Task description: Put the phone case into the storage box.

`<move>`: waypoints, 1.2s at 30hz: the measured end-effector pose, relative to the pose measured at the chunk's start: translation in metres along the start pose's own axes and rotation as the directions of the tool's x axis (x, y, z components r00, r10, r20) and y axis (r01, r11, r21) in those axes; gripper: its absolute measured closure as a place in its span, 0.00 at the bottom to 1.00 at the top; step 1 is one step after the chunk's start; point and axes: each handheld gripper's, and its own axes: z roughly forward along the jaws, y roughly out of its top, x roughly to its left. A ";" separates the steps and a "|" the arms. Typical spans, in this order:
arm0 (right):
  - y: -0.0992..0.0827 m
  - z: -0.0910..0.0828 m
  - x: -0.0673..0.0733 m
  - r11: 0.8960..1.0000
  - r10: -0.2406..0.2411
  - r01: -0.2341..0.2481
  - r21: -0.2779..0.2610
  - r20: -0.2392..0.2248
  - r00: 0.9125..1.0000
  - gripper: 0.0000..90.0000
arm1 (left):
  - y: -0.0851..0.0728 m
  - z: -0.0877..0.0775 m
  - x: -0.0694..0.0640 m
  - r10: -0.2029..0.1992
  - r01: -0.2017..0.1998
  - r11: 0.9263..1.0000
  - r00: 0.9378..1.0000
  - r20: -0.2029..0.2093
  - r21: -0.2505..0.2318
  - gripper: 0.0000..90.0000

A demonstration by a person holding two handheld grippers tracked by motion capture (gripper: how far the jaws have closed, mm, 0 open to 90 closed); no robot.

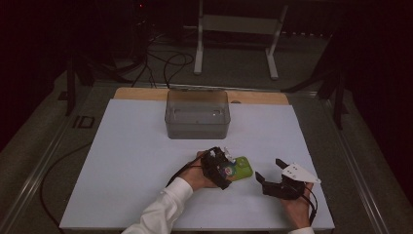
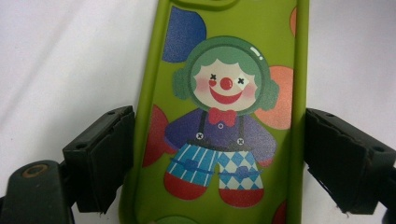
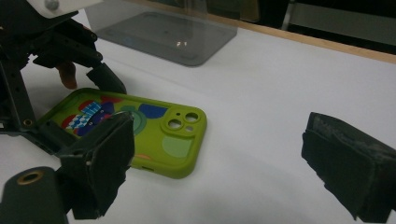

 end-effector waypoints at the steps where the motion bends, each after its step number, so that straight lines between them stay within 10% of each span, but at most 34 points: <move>1: 0.000 0.000 0.000 1.000 0.000 0.000 0.001 -0.001 1.000 0.11 | 0.000 0.000 0.000 0.000 0.000 1.000 1.000 0.001 0.003 0.14; 36: 0.000 0.001 0.000 1.000 -0.002 0.002 0.006 -0.008 1.000 0.11 | -0.014 -0.025 0.013 -0.082 0.075 0.994 0.993 -0.086 -0.082 0.17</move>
